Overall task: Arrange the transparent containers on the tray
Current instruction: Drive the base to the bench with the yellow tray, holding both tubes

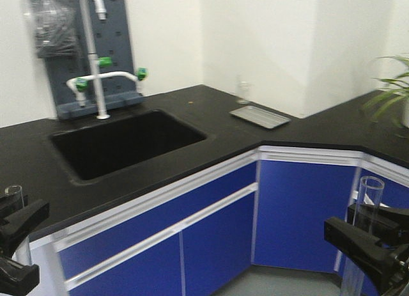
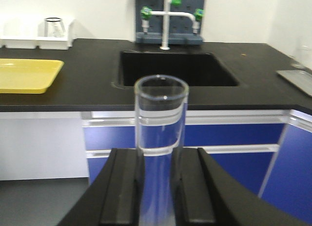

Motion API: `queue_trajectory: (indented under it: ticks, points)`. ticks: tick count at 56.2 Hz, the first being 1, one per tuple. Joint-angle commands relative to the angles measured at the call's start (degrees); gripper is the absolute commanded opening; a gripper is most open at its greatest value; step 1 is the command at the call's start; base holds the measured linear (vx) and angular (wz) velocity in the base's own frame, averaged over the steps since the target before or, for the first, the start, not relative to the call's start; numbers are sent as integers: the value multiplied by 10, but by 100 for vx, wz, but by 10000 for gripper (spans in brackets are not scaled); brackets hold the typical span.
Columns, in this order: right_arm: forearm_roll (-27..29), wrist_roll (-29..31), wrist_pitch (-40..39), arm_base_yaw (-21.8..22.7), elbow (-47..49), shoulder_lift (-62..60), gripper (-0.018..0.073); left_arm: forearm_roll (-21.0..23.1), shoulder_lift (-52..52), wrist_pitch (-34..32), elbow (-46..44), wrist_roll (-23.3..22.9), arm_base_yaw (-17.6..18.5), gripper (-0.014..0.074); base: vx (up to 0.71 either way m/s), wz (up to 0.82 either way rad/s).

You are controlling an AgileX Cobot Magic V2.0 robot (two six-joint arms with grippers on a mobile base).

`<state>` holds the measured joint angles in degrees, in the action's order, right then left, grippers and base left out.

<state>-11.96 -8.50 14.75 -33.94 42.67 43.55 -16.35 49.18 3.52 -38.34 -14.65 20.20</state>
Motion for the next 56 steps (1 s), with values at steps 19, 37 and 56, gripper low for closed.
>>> queue_trajectory:
  ticks: [19, 37, 56]
  points:
    - [-8, 4, -48, 2, 17, -2, 30, 4, -4, -45, -19, -3, 3, 129, 4, 46]
    - [-8, 4, -48, 2, 17, -2, 30, 4, -4, -45, -19, -3, 3, 129, 10, 45]
    - [-8, 4, -48, 2, 17, -2, 30, 4, -4, -45, -19, -3, 3, 129, 15, 58]
